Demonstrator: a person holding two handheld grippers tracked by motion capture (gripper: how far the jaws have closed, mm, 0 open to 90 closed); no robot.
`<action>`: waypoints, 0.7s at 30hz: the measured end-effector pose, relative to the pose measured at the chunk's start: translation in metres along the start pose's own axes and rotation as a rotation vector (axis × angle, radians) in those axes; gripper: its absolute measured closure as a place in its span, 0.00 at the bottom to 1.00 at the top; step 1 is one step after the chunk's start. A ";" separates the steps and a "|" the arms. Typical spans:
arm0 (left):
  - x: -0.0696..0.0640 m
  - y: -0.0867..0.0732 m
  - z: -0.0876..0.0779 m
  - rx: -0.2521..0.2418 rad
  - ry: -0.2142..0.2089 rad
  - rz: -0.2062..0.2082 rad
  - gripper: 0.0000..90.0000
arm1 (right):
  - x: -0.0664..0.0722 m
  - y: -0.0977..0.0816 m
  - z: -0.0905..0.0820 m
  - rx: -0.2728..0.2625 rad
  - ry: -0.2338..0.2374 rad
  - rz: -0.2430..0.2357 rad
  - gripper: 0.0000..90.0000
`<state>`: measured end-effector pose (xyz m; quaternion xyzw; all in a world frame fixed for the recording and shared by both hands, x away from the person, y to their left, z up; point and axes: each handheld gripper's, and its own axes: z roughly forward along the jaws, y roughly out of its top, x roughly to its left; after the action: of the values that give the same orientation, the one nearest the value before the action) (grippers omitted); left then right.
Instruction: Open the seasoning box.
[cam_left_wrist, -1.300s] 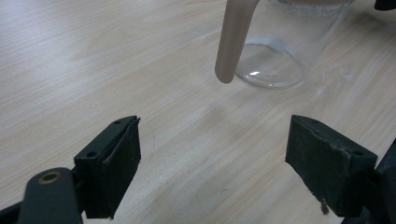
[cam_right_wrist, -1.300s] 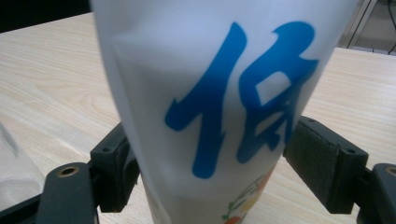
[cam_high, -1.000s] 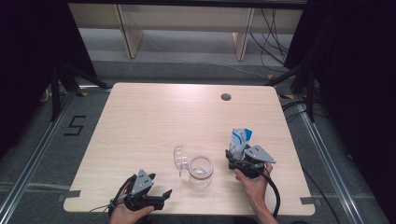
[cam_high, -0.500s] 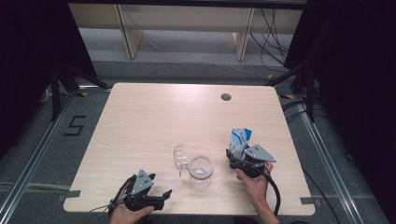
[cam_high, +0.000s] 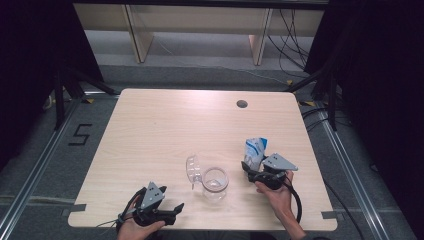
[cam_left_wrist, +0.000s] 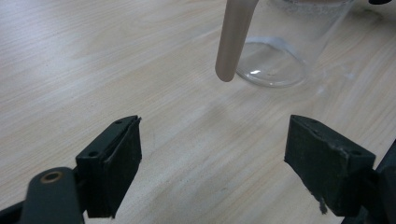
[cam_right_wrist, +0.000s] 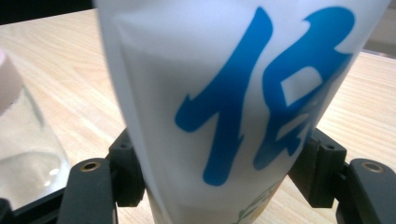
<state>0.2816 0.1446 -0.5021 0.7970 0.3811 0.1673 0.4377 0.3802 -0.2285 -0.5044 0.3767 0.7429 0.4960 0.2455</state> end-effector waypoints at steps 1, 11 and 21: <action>0.001 0.000 0.000 0.003 0.001 0.014 0.20 | -0.003 0.001 0.000 0.000 0.002 -0.030 0.37; 0.002 0.000 0.000 0.009 0.010 0.016 0.20 | -0.015 0.000 0.004 -0.021 0.116 -0.072 0.37; 0.002 -0.001 0.001 0.010 0.005 0.005 0.20 | -0.023 0.000 0.005 -0.034 0.208 -0.115 0.38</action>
<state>0.2831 0.1458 -0.5039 0.7998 0.3811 0.1683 0.4322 0.3976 -0.2443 -0.5067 0.2759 0.7763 0.5298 0.2015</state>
